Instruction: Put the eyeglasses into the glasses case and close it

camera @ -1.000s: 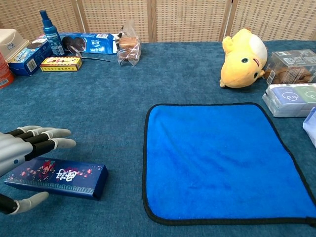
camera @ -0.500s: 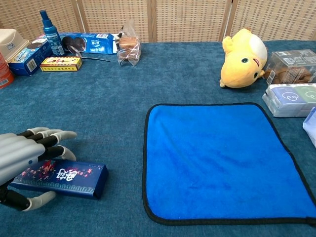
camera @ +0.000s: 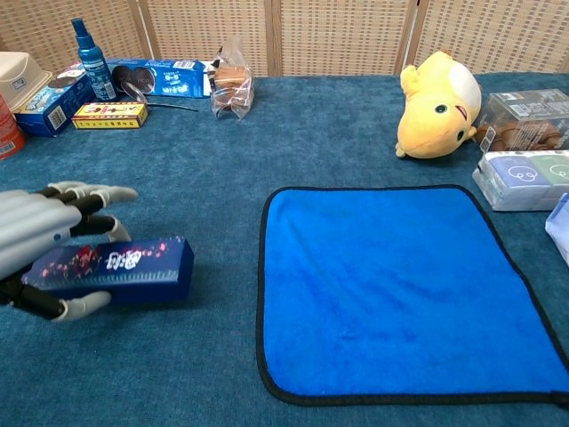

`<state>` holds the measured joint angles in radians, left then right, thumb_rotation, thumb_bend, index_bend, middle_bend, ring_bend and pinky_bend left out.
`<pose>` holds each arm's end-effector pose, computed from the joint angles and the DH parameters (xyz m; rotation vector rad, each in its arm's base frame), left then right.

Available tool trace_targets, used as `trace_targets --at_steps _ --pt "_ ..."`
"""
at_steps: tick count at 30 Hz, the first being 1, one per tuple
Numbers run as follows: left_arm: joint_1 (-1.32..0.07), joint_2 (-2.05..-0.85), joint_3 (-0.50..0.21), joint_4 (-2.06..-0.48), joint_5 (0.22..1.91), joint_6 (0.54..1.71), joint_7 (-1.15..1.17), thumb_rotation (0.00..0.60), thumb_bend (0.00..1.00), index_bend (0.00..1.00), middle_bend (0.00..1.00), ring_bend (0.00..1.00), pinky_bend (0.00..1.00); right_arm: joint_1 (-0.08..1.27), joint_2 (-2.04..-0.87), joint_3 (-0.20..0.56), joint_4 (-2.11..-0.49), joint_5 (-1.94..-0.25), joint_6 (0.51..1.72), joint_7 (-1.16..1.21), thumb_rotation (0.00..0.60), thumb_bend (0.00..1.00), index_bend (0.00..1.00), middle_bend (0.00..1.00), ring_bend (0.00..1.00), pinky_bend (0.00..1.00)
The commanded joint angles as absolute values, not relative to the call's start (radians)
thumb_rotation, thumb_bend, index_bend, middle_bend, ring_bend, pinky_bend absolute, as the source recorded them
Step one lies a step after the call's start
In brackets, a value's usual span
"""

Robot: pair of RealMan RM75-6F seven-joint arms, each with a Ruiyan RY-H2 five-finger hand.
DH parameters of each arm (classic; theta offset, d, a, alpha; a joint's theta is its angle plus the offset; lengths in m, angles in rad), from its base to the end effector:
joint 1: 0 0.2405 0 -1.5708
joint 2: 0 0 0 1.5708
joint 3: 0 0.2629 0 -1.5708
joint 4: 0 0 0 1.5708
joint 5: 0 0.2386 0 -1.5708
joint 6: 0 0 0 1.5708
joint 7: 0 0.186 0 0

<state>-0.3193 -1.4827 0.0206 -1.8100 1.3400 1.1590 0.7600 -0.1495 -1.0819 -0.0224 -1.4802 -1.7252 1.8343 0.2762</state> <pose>-0.1907 0.2310 -0.0551 -1.9326 -0.8369 -0.6942 -0.3372 -0.1243 0.1863 1.3003 -0.8541 1.1190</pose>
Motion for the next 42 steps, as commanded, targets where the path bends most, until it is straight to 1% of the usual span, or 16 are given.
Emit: trace_targets --at_steps 1,10,13,15,18,21,23,25,26,29,32,34,37,40,42 --pt "-0.345 -1.465 -0.006 -1.803 1.315 1.138 0.75 0.422 0.33 0.49 0.01 0.0 0.0 -0.145 -1.082 -0.022 -1.49 -1.727 1.826 0.265 0.6 0.28 0.05 0.09 0.0 0.1" --pt "-0.406 -1.451 -0.066 -1.73 1.269 1.103 0.725 0.418 0.32 0.48 0.01 0.0 0.0 -0.135 -1.086 -0.021 -1.52 -1.728 1.803 0.226 0.6 0.28 0.06 0.09 0.0 0.1" --pt "-0.44 -1.468 -0.099 -1.649 1.233 1.079 0.713 0.421 0.33 0.46 0.0 0.0 0.0 -0.128 -1.084 -0.023 -1.531 -1.731 1.787 0.208 0.6 0.28 0.06 0.09 0.0 0.1" --pt "-0.455 -1.481 -0.111 -1.616 1.204 1.062 0.701 0.42 0.33 0.42 0.0 0.0 0.0 -0.126 -1.082 -0.022 -1.537 -1.729 1.784 0.203 0.6 0.28 0.05 0.09 0.0 0.1" --pt "-0.475 -1.503 -0.121 -1.577 1.185 1.049 0.684 0.421 0.32 0.32 0.0 0.0 0.0 -0.126 -1.081 -0.021 -1.54 -1.724 1.781 0.201 0.6 0.28 0.06 0.09 0.0 0.1" --pt "-0.488 -1.522 -0.123 -1.551 1.186 1.051 0.668 0.417 0.32 0.19 0.0 0.0 0.0 -0.127 -1.081 -0.02 -1.54 -1.72 1.779 0.2 0.6 0.28 0.06 0.09 0.0 0.1" --pt "-0.492 -1.532 -0.123 -1.545 1.194 1.061 0.662 0.411 0.32 0.08 0.0 0.0 0.0 -0.127 -1.08 -0.019 -1.539 -1.717 1.779 0.202 0.6 0.28 0.06 0.09 0.0 0.1" --pt "-0.494 -1.538 -0.121 -1.548 1.2 1.075 0.656 0.414 0.31 0.02 0.0 0.0 0.0 -0.126 -1.079 -0.018 -1.538 -1.714 1.777 0.203 0.6 0.28 0.06 0.09 0.0 0.1" --pt "-0.494 -1.538 -0.119 -1.553 1.202 1.081 0.655 0.414 0.31 0.0 0.0 0.0 0.0 -0.125 -1.079 -0.017 -1.538 -1.714 1.776 0.204 0.6 0.28 0.06 0.09 0.0 0.1" --pt "-0.491 -1.524 -0.112 -1.59 1.208 1.101 0.659 0.414 0.31 0.0 0.0 0.0 0.0 -0.12 -1.077 -0.015 -1.536 -1.711 1.769 0.207 0.6 0.28 0.06 0.09 0.0 0.1" --pt "-0.471 -1.49 -0.097 -1.657 1.21 1.129 0.653 0.41 0.31 0.0 0.0 0.0 0.0 -0.112 -1.071 -0.01 -1.54 -1.711 1.762 0.206 0.6 0.28 0.06 0.09 0.0 0.1" --pt "-0.444 -1.453 -0.078 -1.728 1.211 1.156 0.629 0.411 0.31 0.0 0.0 0.0 0.0 -0.104 -1.066 -0.007 -1.544 -1.712 1.753 0.201 0.6 0.28 0.06 0.09 0.0 0.1" --pt "-0.396 -1.396 -0.04 -1.826 1.229 1.205 0.594 0.416 0.31 0.0 0.0 0.0 0.0 -0.09 -1.06 -0.003 -1.553 -1.71 1.732 0.187 0.6 0.28 0.06 0.09 0.0 0.1" --pt "-0.353 -1.352 0.001 -1.882 1.274 1.256 0.565 0.415 0.31 0.0 0.0 0.0 0.0 -0.077 -1.054 -0.003 -1.564 -1.711 1.71 0.172 0.6 0.28 0.06 0.09 0.0 0.1" --pt "-0.302 -1.315 0.047 -1.924 1.322 1.316 0.537 0.418 0.31 0.0 0.0 0.0 0.0 -0.061 -1.055 0.0 -1.572 -1.714 1.688 0.153 0.6 0.28 0.06 0.09 0.0 0.1"
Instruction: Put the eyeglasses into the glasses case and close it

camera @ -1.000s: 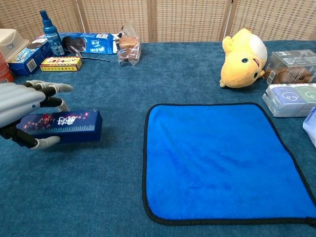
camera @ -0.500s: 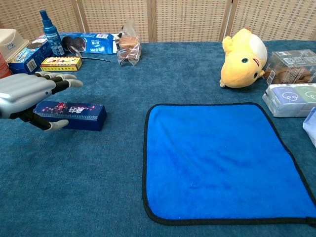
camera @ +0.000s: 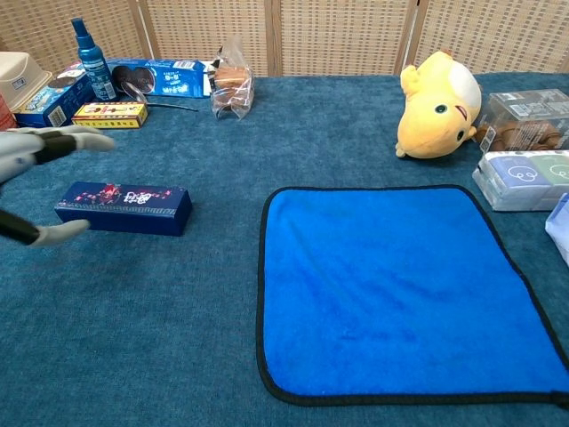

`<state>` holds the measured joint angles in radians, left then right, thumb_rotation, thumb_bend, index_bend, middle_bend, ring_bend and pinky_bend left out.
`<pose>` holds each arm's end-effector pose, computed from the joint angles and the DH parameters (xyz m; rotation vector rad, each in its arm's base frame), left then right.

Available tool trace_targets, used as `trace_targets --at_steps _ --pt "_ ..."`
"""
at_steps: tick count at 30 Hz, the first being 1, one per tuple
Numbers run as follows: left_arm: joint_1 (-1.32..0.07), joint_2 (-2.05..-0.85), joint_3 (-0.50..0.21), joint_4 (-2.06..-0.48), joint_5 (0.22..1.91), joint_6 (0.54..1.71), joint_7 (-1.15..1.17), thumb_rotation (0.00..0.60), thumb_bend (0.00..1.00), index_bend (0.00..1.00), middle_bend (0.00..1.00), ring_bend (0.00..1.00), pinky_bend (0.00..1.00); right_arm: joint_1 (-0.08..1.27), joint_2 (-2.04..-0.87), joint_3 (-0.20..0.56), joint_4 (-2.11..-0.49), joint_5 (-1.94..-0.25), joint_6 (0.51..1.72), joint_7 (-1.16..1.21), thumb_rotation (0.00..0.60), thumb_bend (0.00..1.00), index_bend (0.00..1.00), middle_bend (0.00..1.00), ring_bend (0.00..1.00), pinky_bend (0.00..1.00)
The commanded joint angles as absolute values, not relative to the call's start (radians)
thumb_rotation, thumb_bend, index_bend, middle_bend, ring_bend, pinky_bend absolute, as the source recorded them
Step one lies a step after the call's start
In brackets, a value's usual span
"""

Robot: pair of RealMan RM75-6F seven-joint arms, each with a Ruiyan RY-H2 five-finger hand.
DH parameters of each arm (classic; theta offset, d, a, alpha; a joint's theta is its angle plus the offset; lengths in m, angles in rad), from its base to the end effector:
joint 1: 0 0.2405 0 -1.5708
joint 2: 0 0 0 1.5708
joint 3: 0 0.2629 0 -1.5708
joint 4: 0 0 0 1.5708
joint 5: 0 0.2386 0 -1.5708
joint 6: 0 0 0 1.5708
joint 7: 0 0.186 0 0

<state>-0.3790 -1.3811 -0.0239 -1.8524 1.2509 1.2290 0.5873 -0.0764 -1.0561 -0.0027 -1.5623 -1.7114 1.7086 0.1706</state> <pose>-0.2003 0.2666 -0.0107 -1.7617 -0.9458 -0.7825 -0.3261 -0.1574 0.1720 1.3775 -0.8551 1.0531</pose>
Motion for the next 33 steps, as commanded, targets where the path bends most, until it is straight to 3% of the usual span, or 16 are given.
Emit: trace_targets --at_steps 1,8,15,24,33 --pt "-0.285 -1.302 0.062 -1.936 1.342 1.337 0.523 0.421 0.31 0.0 0.0 0.0 0.0 -0.056 -1.054 0.001 -1.576 -1.713 1.679 0.147 0.6 0.28 0.06 0.09 0.0 0.1" --pt "-0.136 -1.216 0.18 -1.965 1.5 1.506 0.397 0.415 0.31 0.0 0.0 0.0 0.0 -0.01 -1.065 0.014 -1.597 -1.692 1.604 0.092 0.6 0.28 0.06 0.09 0.0 0.09" --pt "0.0 -1.173 0.242 -1.921 1.591 1.663 0.313 0.415 0.31 0.01 0.0 0.0 0.0 0.026 -1.087 0.028 -1.615 -1.659 1.541 0.003 0.6 0.28 0.06 0.09 0.0 0.09" --pt "0.108 -1.137 0.247 -1.87 1.657 1.794 0.232 0.419 0.31 0.02 0.0 0.0 0.0 0.048 -1.116 0.028 -1.62 -1.642 1.505 -0.041 0.6 0.28 0.07 0.09 0.0 0.08" --pt "0.139 -1.108 0.208 -1.865 1.634 1.801 0.179 0.421 0.31 0.02 0.0 0.0 0.0 0.071 -1.131 0.029 -1.636 -1.649 1.488 -0.068 0.6 0.28 0.07 0.09 0.0 0.08"
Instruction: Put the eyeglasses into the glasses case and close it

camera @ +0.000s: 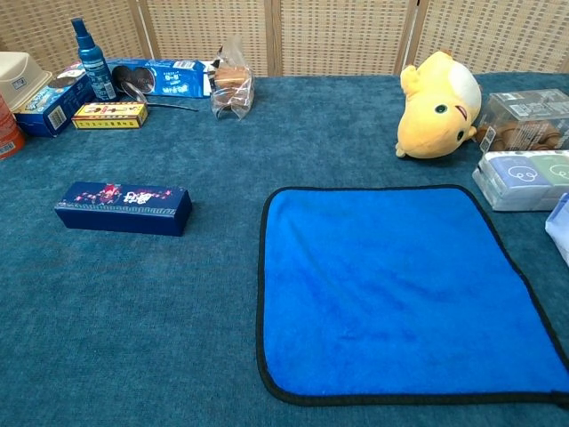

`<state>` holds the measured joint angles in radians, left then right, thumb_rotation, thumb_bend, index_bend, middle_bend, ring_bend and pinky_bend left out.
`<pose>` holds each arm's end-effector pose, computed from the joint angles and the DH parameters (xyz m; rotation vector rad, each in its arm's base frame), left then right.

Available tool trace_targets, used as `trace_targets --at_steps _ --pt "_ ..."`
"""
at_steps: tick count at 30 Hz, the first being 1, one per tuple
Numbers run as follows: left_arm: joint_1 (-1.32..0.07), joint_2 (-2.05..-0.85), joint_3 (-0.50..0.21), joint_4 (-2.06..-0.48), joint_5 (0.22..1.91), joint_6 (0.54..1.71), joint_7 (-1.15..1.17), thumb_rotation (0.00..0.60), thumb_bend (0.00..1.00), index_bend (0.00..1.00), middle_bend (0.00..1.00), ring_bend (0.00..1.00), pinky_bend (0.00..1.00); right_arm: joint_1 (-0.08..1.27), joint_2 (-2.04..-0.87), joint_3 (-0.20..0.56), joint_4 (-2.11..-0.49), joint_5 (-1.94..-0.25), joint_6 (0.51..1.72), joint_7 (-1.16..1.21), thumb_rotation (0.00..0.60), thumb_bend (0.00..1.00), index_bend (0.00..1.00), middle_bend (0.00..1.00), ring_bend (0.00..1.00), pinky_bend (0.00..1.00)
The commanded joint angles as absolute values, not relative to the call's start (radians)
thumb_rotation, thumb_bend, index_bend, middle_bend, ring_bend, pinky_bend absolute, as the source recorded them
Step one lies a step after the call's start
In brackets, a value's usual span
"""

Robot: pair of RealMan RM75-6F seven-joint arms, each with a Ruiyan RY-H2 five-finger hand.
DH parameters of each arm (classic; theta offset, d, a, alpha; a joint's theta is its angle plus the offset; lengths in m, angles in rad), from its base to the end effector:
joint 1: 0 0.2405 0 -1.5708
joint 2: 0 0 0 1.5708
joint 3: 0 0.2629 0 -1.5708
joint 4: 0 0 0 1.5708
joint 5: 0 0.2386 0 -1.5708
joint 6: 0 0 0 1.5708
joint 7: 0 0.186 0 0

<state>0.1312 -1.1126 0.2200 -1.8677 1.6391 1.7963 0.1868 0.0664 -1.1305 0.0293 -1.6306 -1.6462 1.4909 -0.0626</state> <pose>-0.2862 0.0996 0.1289 -1.2639 -1.0181 -0.8637 -0.3032 -0.2128 0.1170 1.5191 -0.8363 0.9371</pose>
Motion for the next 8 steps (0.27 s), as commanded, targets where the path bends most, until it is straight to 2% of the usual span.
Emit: trace_targets --at_steps 1,8 --pt "0.141 -1.107 0.2 -1.864 1.627 1.798 0.171 0.418 0.31 0.02 0.0 0.0 0.0 0.074 -1.131 0.031 -1.64 -1.65 1.488 -0.074 0.6 0.28 0.07 0.09 0.0 0.08" --pt "0.129 -1.1 0.166 -1.863 1.607 1.761 0.152 0.421 0.3 0.02 0.0 0.0 0.0 0.071 -1.13 0.031 -1.659 -1.64 1.495 -0.096 0.6 0.28 0.07 0.09 0.0 0.08"
